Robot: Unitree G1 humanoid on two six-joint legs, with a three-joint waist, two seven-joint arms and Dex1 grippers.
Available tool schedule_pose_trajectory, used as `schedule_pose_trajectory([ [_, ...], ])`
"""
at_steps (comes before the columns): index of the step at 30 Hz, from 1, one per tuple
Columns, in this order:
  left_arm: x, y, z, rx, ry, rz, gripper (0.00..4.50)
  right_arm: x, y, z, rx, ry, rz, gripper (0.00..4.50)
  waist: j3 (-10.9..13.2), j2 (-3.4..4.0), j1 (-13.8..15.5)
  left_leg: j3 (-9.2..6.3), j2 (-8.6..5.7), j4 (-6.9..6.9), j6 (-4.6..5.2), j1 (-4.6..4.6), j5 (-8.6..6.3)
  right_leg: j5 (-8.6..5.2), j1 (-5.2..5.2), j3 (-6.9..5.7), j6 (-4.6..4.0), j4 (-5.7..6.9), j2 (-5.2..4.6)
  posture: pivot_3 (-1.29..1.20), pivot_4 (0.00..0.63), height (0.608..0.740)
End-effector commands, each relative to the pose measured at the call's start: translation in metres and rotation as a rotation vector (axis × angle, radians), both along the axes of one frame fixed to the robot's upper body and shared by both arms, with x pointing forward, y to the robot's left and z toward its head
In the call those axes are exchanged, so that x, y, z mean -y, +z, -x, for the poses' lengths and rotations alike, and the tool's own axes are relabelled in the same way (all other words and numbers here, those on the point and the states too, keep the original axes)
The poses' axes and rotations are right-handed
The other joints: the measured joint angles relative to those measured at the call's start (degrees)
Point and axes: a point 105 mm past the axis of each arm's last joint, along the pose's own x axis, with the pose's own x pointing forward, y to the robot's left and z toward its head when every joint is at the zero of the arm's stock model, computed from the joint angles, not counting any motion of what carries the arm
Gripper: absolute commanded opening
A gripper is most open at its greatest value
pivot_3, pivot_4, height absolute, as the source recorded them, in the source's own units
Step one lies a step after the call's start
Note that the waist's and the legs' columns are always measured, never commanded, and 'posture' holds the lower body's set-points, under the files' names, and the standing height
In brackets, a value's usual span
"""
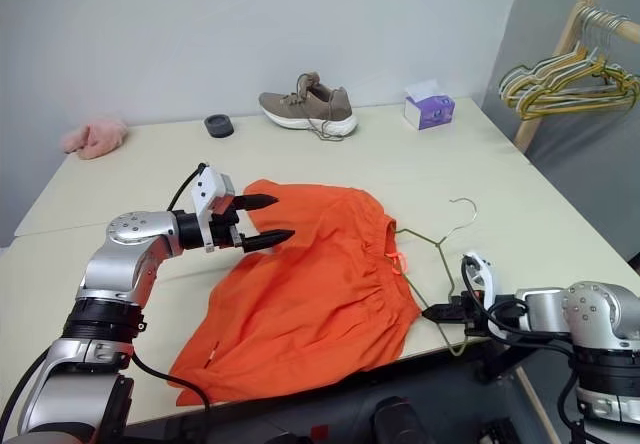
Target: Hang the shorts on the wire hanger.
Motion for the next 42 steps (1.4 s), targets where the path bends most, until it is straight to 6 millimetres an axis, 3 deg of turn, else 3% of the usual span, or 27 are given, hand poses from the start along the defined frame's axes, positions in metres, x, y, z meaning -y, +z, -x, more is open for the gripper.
schedule_pose_trajectory([
  [1, -0.001, 0.013, -0.002, 0.053, -0.001, 0.002, 4.47, -0.002, 0.013, -0.014, 0.041, -0.059, -0.027, 0.00, 0.0, 0.00, 0.0, 0.00, 0.01, -0.01, 0.00, 0.00, 0.00, 0.00, 0.00, 0.00, 0.00, 0.00, 0.00, -0.29, 0.061, 0.740],
  [5, 0.001, 0.013, -0.004, 0.054, 0.002, 0.010, 4.47, -0.013, 0.022, -0.032, 0.079, -0.120, -0.064, 0.00, 0.0, 0.03, 0.0, -0.01, 0.02, -0.01, 0.00, -0.04, 0.00, 0.01, -0.05, 0.00, 0.00, 0.03, 0.01, -0.29, 0.055, 0.740],
  [10, 0.002, 0.015, -0.007, 0.059, 0.013, 0.028, 4.47, -0.039, 0.030, -0.033, 0.134, -0.061, -0.066, 0.00, 0.0, 0.04, 0.0, -0.03, 0.02, 0.00, 0.00, -0.07, 0.00, 0.06, -0.07, -0.03, -0.04, 0.03, 0.01, -0.30, 0.051, 0.740],
  [16, -0.002, 0.024, -0.016, 0.074, 0.064, 0.074, 4.47, -0.058, 0.035, -0.021, 0.353, 0.130, 0.137, 0.00, 0.0, 0.04, 0.0, -0.06, 0.00, 0.05, 0.01, -0.20, 0.00, 0.04, -0.17, -0.07, 0.05, 0.01, 0.00, -0.30, 0.049, 0.740],
  [20, -0.011, 0.031, -0.021, 0.070, 0.096, 0.094, 4.47, -0.060, 0.038, -0.027, 0.558, 0.219, 0.276, 0.00, 0.0, 0.04, -0.1, -0.07, 0.00, 0.09, 0.00, -0.20, 0.00, 0.04, -0.17, -0.08, 0.09, 0.00, 0.00, -0.29, 0.048, 0.740],
  [25, -0.022, 0.055, -0.026, 0.117, 0.083, 0.070, 4.47, -0.060, 0.040, -0.032, 0.751, 0.347, 0.423, 0.00, 0.0, 0.04, -0.1, -0.11, 0.01, 0.11, 0.00, -0.25, 0.00, 0.03, -0.20, -0.14, 0.09, -0.01, 0.01, -0.29, 0.046, 0.740],
  [33, -0.015, 0.064, -0.010, 0.169, -0.167, -0.193, 4.47, -0.063, 0.043, -0.027, 0.871, 0.503, 0.496, 0.00, 0.0, 0.04, -0.1, -0.14, 0.00, 0.11, 0.00, -0.26, 0.00, 0.05, -0.22, -0.16, 0.06, 0.01, -0.02, -0.29, 0.042, 0.740],
  [42, 0.006, 0.043, -0.003, 0.247, -0.391, -0.472, 4.47, -0.071, 0.051, -0.021, 0.935, 0.610, 0.508, 0.00, 0.0, 0.04, -0.2, -0.16, 0.00, 0.15, 0.00, -0.27, 0.00, 0.14, -0.21, -0.16, -0.08, 0.02, -0.07, -0.30, 0.041, 0.740],
])
